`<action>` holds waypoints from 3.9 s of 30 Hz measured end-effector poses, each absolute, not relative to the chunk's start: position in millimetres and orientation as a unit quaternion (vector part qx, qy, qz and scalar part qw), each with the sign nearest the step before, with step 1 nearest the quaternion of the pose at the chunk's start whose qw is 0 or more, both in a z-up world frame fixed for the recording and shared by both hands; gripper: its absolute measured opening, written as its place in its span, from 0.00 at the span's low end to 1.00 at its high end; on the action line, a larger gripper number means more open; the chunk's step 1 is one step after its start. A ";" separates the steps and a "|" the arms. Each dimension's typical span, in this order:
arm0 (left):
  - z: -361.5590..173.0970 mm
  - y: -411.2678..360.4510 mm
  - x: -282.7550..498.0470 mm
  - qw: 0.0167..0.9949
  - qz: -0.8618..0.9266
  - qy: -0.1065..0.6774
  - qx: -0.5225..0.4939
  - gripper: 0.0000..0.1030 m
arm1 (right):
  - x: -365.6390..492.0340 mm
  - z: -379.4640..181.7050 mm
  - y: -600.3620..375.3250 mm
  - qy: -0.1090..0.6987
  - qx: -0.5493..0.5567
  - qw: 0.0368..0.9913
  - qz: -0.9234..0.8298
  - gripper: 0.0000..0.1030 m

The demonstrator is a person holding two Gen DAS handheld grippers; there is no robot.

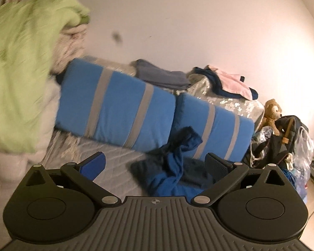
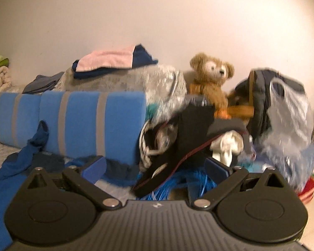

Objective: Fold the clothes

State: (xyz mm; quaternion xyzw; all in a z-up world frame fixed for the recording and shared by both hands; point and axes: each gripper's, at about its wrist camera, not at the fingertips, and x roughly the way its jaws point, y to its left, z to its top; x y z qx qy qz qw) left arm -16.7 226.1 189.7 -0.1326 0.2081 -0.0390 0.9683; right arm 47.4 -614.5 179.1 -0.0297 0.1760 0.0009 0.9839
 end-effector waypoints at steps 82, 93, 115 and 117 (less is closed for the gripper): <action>-30.5 -66.9 386.5 0.969 -0.004 0.207 0.137 0.77 | 209.4 -77.3 -197.6 0.317 0.096 0.937 0.110 1.00; -46.4 -98.7 400.1 0.964 0.030 0.186 0.188 0.51 | 214.1 -79.6 -194.0 0.326 0.098 0.934 0.110 1.00; 41.1 -8.9 335.3 0.974 0.092 0.154 0.139 0.08 | 228.8 -98.7 -193.3 0.369 0.127 0.911 0.134 1.00; 51.0 4.1 324.3 0.975 0.103 0.147 0.130 0.08 | 226.8 -98.7 -192.1 0.364 0.120 0.913 0.138 1.00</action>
